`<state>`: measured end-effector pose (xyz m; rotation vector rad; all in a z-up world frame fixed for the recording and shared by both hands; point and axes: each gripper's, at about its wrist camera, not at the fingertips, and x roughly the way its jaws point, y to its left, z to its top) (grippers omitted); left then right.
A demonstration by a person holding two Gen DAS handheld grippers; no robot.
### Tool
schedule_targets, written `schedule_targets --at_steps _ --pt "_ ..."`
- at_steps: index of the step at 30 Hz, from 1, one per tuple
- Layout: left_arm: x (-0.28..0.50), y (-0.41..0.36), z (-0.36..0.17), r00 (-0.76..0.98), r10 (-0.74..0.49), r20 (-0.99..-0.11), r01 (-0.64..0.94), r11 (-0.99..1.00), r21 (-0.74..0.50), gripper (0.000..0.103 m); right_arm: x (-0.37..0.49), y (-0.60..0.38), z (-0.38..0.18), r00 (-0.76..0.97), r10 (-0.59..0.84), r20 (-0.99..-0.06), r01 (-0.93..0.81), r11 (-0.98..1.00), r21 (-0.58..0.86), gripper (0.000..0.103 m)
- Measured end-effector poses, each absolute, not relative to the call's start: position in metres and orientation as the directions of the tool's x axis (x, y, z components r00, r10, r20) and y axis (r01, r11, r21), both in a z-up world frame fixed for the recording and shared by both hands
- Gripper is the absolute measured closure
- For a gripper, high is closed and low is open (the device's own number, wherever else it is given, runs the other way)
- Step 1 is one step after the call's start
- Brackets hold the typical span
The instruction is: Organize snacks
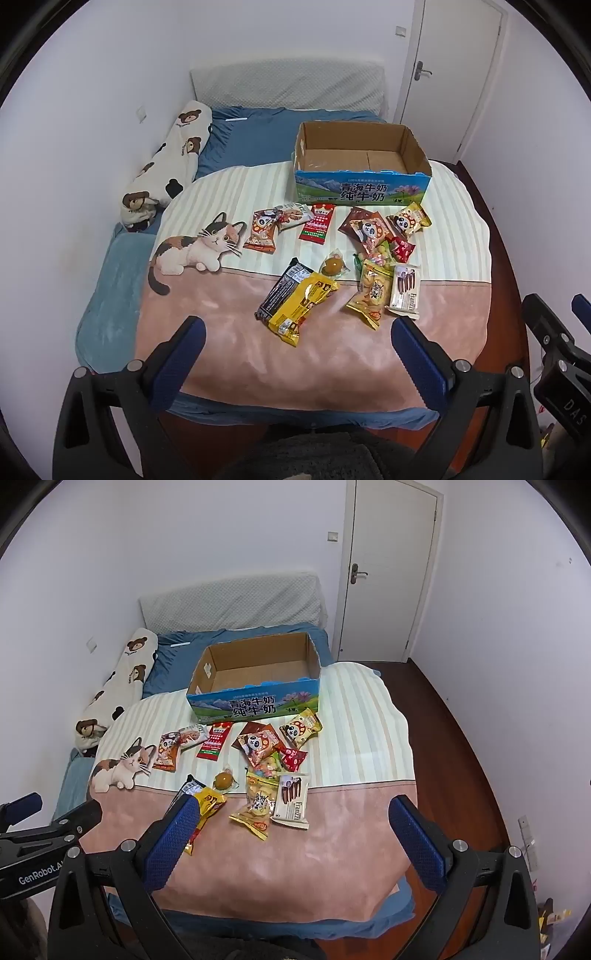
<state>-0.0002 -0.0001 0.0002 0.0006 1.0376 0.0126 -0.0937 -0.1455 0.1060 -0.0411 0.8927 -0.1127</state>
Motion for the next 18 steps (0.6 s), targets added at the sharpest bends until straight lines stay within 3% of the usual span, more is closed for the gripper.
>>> schedule_targets --at_steps 18 --pt "0.0005 -0.0002 -0.0003 0.495 0.014 -0.869 -0.009 1.000 0.011 0.000 -0.0925 -0.1464 0.1008 0.608 -0.105 -0.787 0.079 0.994 -0.072 0.000"
